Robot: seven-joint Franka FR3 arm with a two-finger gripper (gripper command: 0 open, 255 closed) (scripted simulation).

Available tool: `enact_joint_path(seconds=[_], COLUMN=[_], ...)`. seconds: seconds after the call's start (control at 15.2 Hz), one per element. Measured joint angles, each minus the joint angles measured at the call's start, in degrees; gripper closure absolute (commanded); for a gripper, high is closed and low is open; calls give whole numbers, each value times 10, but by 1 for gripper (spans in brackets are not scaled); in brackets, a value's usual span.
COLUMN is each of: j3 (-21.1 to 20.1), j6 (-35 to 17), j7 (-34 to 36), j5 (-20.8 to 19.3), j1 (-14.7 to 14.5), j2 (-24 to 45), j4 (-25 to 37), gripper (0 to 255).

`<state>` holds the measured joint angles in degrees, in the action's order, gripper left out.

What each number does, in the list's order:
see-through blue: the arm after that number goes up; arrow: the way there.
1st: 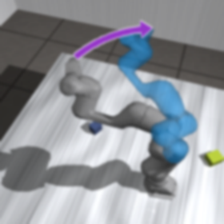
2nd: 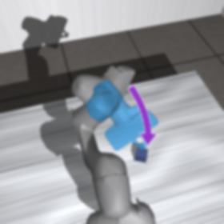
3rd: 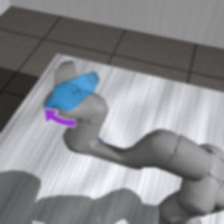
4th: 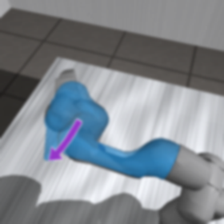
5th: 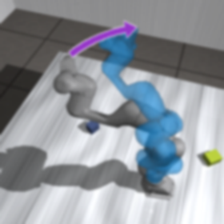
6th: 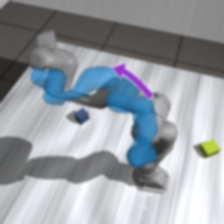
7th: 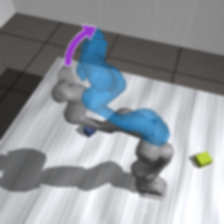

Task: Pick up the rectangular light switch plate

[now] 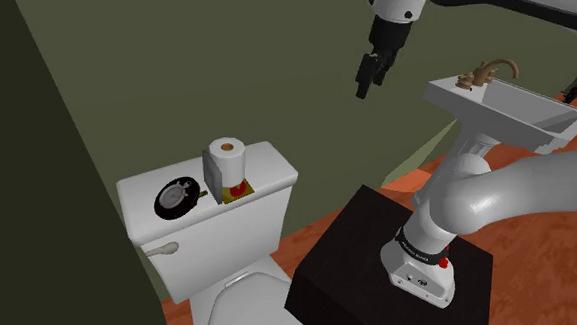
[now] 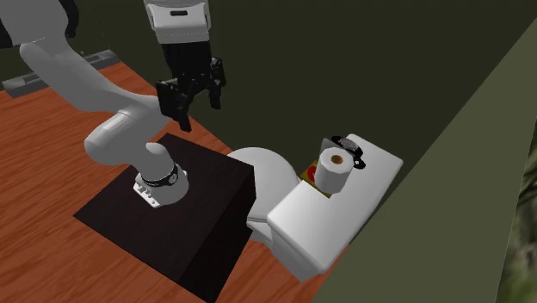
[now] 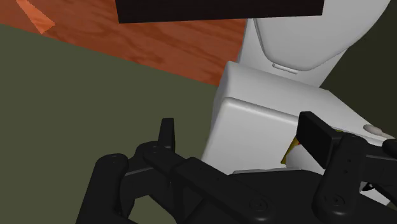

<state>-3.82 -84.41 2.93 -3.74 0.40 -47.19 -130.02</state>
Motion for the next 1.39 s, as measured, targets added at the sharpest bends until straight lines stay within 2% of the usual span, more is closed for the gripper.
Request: enact_joint_path(seconds=[0.4,0.86,1.39], j3=[-32,-90,-150], j6=[-33,-102,-161], j7=[46,128,221], j5=[30,73,94], j1=[-5,-12,-19], j2=[49,160,316], j4=[-1,15,88], gripper=[0,0,0])
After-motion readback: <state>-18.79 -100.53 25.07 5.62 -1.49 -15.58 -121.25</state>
